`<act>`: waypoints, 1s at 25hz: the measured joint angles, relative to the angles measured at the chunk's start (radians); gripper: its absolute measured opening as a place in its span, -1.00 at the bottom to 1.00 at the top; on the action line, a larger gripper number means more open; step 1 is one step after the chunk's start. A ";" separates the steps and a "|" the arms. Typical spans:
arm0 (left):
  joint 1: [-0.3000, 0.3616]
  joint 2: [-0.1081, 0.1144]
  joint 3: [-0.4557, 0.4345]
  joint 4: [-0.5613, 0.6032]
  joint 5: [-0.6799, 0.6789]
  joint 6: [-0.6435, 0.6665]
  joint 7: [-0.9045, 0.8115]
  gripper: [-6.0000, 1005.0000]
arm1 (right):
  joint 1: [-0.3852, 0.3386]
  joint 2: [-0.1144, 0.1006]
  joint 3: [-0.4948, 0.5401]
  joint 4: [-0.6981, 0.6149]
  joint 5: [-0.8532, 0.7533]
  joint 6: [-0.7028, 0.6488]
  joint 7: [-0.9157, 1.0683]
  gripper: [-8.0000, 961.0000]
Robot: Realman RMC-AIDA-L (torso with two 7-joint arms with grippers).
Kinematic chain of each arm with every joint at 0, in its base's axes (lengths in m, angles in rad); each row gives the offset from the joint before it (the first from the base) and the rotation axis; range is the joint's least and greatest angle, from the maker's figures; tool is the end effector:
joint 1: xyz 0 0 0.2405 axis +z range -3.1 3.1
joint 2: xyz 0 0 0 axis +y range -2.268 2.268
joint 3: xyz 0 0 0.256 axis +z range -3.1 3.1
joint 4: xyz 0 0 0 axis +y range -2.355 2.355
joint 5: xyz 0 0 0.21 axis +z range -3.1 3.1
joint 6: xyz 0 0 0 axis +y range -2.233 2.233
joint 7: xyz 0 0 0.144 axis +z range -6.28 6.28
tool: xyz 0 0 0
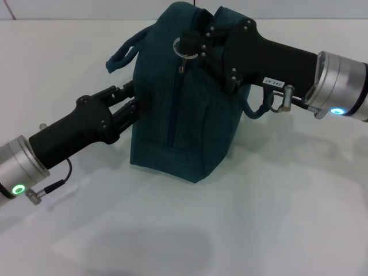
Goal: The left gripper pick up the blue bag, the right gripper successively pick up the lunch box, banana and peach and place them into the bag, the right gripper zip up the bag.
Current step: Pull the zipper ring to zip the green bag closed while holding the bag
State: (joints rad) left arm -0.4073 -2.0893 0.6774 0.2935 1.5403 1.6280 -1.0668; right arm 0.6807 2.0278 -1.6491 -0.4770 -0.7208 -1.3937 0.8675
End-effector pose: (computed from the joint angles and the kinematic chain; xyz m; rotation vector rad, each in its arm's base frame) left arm -0.2785 0.2848 -0.0173 -2.3042 -0.7048 -1.2552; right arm 0.1303 0.3561 -0.0411 -2.5531 -0.0132 1.3146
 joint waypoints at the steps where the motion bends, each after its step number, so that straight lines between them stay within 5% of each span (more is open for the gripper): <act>1: 0.000 0.000 0.003 0.000 0.000 0.001 0.000 -0.02 | 0.000 0.000 0.000 0.000 0.000 0.000 0.000 -0.95; 12: -0.008 0.003 0.015 0.007 0.000 0.007 -0.004 -0.69 | -0.003 0.000 -0.001 0.000 0.010 -0.002 0.004 -0.95; 17: -0.012 0.005 0.035 0.009 0.000 0.010 -0.006 -0.86 | -0.006 0.000 -0.001 0.000 0.011 -0.002 0.004 -0.95; 25: 0.000 0.012 0.057 0.028 0.025 0.089 -0.022 -0.87 | -0.012 -0.005 0.011 0.009 0.078 0.013 0.004 -0.95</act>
State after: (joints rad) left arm -0.4074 -2.0777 0.7347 0.3211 1.5656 1.7174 -1.0886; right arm 0.6682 2.0232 -1.6384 -0.4677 -0.6425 -1.3806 0.8713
